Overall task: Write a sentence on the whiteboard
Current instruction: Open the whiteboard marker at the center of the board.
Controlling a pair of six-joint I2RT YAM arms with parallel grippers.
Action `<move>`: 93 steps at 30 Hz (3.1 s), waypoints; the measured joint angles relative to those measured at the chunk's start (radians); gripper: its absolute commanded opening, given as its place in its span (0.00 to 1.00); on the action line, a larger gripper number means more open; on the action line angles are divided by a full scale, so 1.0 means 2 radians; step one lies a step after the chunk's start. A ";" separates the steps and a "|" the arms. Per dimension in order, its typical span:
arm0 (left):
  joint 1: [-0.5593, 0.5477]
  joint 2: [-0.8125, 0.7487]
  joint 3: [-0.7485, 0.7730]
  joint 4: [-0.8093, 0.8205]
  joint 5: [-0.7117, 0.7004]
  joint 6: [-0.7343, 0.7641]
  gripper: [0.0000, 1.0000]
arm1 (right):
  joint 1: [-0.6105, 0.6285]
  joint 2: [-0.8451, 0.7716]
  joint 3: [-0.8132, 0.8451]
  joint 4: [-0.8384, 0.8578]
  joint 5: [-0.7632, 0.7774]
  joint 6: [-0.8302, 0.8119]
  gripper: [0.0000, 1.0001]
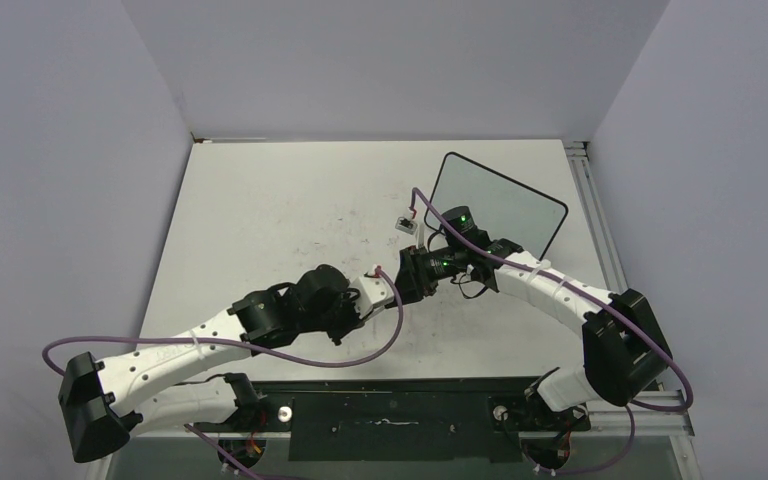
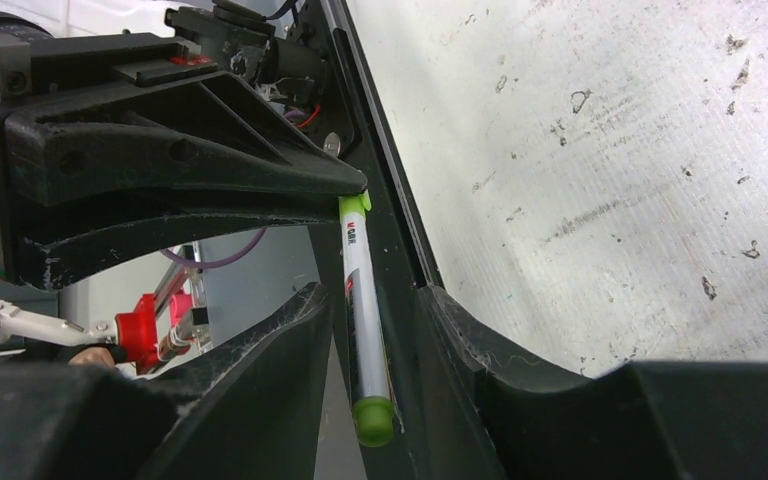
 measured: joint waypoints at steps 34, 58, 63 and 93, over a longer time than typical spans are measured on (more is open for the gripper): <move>0.211 -0.111 -0.010 0.064 0.115 -0.080 0.97 | -0.018 -0.087 -0.082 0.200 0.077 0.110 0.05; 0.429 -0.059 -0.117 0.537 0.548 -0.472 0.81 | 0.000 -0.089 -0.118 0.553 0.129 0.257 0.05; 0.428 -0.053 -0.117 0.540 0.550 -0.477 0.73 | 0.010 -0.089 -0.105 0.538 0.123 0.241 0.05; 0.439 -0.052 -0.117 0.539 0.549 -0.484 0.05 | 0.026 -0.087 -0.085 0.462 0.101 0.178 0.05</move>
